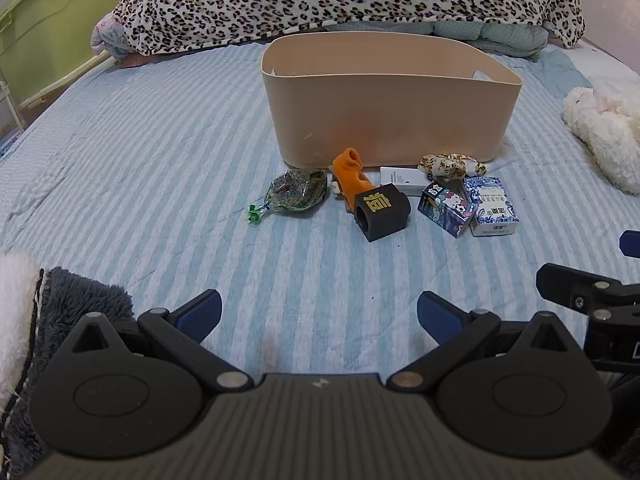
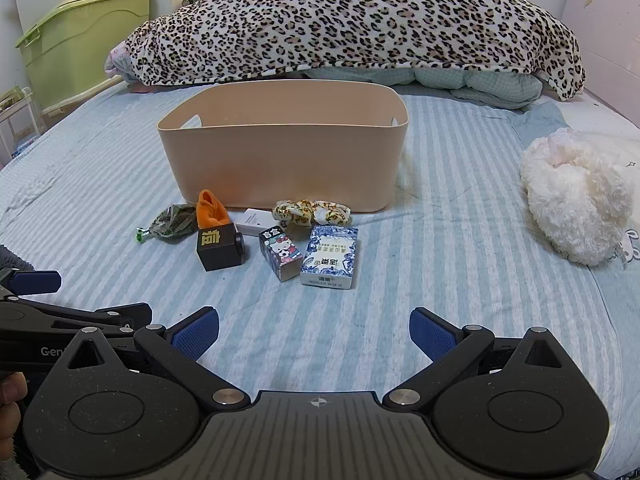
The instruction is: Organize objects
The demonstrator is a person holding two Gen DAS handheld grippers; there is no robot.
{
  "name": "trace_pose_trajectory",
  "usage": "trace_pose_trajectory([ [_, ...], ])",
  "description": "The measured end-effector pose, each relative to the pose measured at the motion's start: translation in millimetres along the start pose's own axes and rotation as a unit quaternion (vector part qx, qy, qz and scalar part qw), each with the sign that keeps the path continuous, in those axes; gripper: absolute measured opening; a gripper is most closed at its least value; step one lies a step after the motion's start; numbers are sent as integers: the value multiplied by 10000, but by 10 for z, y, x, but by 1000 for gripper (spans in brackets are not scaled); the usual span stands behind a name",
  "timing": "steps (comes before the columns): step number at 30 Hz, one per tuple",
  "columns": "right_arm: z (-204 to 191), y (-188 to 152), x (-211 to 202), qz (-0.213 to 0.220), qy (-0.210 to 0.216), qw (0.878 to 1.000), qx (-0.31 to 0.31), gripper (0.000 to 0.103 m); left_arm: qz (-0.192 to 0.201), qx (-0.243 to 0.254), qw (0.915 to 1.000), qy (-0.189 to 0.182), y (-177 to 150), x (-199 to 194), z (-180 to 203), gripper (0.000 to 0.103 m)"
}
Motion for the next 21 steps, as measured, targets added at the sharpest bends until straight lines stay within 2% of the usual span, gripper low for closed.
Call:
trace_pose_trajectory([
  [21, 7, -15, 28, -21, 1, 10000, -15, 103, 0, -46, 10000, 0, 2, 23, -21, 103],
])
Point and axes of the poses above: each gripper's, at about its wrist camera, not at the fingertips, and x roughly the way its jaws point, z to its right, y to its top, the point moved 4 cm from there along x, roughly the way its jaws point, and after that the axes turned 3 degrees about -z, right-handed, at the moved point
